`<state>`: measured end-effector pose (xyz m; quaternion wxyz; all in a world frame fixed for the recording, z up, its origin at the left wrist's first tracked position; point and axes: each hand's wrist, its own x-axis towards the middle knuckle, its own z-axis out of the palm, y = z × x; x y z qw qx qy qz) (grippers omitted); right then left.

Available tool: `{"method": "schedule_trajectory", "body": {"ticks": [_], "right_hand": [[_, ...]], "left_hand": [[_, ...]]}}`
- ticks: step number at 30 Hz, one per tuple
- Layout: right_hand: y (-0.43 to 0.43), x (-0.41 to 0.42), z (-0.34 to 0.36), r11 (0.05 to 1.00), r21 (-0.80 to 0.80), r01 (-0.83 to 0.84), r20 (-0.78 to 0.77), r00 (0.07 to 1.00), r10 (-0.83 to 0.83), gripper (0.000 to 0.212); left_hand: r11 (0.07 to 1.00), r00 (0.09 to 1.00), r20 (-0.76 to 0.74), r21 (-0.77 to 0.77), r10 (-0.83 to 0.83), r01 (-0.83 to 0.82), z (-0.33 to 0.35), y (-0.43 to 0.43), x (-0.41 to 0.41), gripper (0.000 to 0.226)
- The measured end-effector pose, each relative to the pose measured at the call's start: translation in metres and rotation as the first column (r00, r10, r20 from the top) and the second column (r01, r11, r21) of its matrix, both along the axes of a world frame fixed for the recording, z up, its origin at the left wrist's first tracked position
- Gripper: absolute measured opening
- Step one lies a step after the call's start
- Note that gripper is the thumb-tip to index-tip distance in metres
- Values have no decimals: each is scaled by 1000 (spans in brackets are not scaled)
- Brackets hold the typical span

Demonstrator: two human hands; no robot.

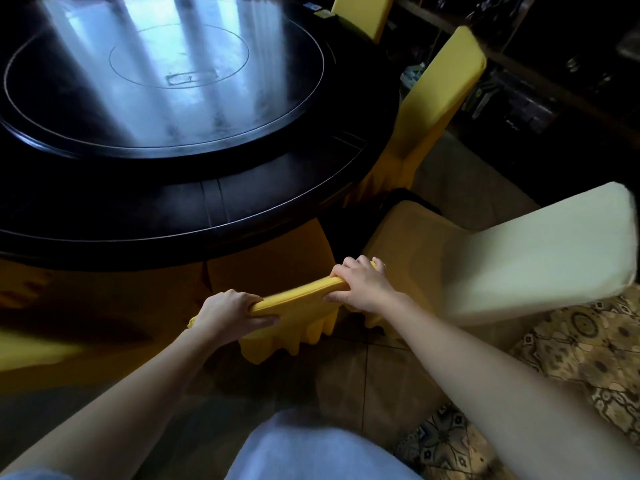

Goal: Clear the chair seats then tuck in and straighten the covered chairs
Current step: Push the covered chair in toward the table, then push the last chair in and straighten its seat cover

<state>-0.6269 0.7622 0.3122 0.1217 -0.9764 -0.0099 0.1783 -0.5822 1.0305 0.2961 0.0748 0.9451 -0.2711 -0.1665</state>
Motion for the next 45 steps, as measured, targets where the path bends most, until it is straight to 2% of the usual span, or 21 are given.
{"method": "schedule_trajectory", "body": {"ticks": [2,4,7,9,12,14,17,19,22,24,27,28,31,33,35,36,39,43,45], "right_hand": [[0,-7,-2,1000,5,18,11,1000,-18,48],[0,-15,-5,994,79,77,35,996,-80,50],[-3,-27,-2,963,227,146,41,986,-160,79],[-6,-33,0,950,278,146,18,987,-157,86],[-15,-39,6,898,392,199,-44,979,-198,65],[-29,-45,13,867,438,239,-49,969,-242,54],[-61,-67,18,887,368,278,-14,956,-294,49],[-90,-90,19,906,281,316,13,943,-333,52],[-135,-125,21,910,159,383,54,917,-395,65],[-165,-147,25,904,95,417,74,903,-424,83],[-212,-180,34,890,32,456,109,883,-456,102],[-228,-191,37,878,33,478,127,869,-478,101],[-275,-227,47,832,56,553,165,816,-553,78],[-304,-253,52,810,59,584,211,786,-582,70],[-330,-280,54,781,45,622,227,755,-615,70],[-343,-294,54,764,49,643,224,738,-636,73],[-380,-331,55,718,52,694,203,697,-688,74],[-418,-364,57,662,50,748,191,643,-741,68],[-432,-373,56,652,55,756,209,630,-748,70]], "left_hand": [[1000,1000,-22,-2,7,-7,0,-3,-2,68],[999,998,-63,-16,30,-31,0,-6,-3,78],[995,987,-142,-49,76,-84,2,-9,2,80],[986,964,-249,-110,92,-123,9,-21,4,72],[969,936,-351,-222,23,-107,20,-55,5,53],[971,924,-381,-231,-37,-56,28,-82,6,50],[979,916,-379,-196,-129,57,40,-120,6,51],[969,914,-354,-211,-199,129,47,-148,0,50],[931,921,-142,-113,-362,348,56,-199,-20,55],[886,886,-24,-44,-462,461,60,-241,-38,62],[834,835,36,-41,-549,550,66,-307,-70,70],[814,816,59,-62,-575,578,69,-329,-79,77],[757,765,99,-109,-637,644,73,-398,-105,98],[744,751,129,-108,-647,659,74,-441,-123,93],[731,735,140,-90,-663,677,73,-483,-145,81],[719,723,154,-90,-673,689,71,-502,-155,82],[682,686,194,-97,-702,725,71,-551,-182,105],[663,671,193,-113,-716,740,82,-594,-208,76],[641,650,218,-123,-728,758,84,-611,-214,81]]}}
